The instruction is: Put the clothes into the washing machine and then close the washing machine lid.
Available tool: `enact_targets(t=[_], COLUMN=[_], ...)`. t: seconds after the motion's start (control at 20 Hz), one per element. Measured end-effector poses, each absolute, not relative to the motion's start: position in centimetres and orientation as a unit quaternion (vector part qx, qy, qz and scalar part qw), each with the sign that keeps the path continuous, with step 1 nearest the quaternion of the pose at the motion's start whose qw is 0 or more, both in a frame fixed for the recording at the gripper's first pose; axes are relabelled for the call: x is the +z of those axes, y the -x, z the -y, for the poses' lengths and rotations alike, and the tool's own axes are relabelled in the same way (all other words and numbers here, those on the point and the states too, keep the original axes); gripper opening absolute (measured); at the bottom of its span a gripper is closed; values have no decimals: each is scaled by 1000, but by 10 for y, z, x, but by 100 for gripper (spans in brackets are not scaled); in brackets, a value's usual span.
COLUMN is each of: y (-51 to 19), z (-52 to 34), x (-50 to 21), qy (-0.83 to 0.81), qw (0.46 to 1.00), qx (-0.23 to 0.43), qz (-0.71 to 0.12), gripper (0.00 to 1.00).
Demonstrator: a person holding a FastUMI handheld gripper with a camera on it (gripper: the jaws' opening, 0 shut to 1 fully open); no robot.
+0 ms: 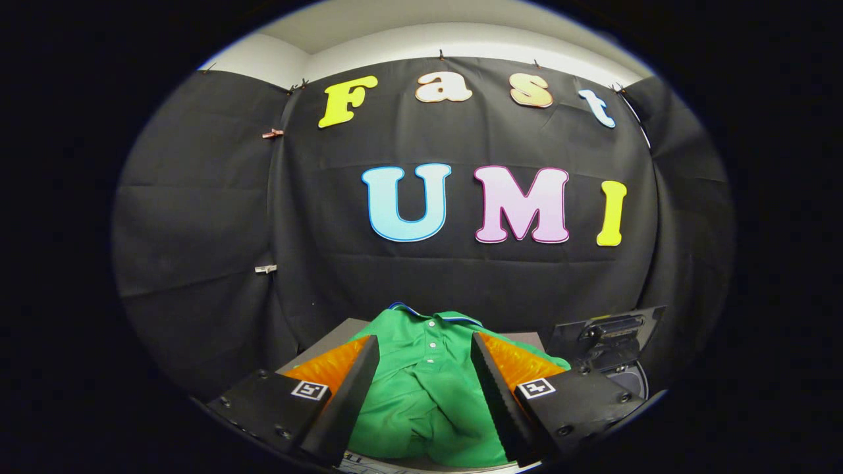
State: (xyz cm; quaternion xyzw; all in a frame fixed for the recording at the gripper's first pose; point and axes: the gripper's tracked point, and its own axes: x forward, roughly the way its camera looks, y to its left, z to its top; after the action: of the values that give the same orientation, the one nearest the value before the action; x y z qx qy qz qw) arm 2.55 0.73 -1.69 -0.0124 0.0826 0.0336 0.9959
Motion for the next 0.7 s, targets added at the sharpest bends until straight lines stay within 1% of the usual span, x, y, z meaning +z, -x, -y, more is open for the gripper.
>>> enact_targets(t=[0.3, 0.5, 0.6, 0.7], y=[-23, -49, -71, -79], z=[-7, -10, -9, -8], x=[-40, -55, -74, -119], qy=[39, 32, 27, 11], qw=[993, 990, 985, 964], qx=[40, 35, 22, 2], qz=[-102, -131, -171, -266], gripper=[88, 88, 88, 88])
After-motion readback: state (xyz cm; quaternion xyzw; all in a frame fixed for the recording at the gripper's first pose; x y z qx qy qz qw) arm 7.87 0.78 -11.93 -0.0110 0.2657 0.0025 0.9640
